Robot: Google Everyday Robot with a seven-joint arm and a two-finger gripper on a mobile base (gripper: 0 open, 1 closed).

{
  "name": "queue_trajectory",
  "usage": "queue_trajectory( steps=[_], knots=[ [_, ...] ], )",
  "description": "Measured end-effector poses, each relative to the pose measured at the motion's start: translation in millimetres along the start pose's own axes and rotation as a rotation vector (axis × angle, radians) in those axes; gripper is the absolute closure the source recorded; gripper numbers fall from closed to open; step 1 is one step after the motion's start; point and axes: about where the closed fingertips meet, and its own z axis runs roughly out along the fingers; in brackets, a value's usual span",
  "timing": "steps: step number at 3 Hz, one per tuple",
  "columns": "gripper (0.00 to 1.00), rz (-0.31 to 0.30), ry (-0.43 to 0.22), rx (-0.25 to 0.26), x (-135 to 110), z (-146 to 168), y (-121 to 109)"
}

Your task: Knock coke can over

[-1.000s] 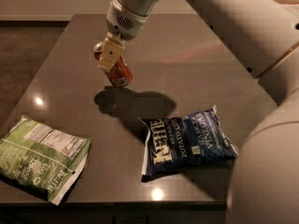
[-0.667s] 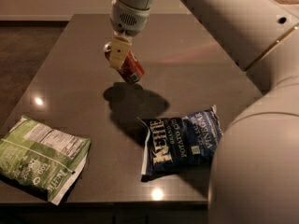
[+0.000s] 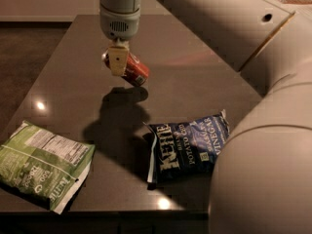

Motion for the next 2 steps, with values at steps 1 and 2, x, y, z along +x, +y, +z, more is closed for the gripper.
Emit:
queue_trajectory(
  steps=[1, 2],
  knots=[
    [0.85, -0.055, 0.064, 0.02, -9, 4, 4],
    [0.61, -0.11, 0.119, 0.03, -19, 11, 6]
  ],
)
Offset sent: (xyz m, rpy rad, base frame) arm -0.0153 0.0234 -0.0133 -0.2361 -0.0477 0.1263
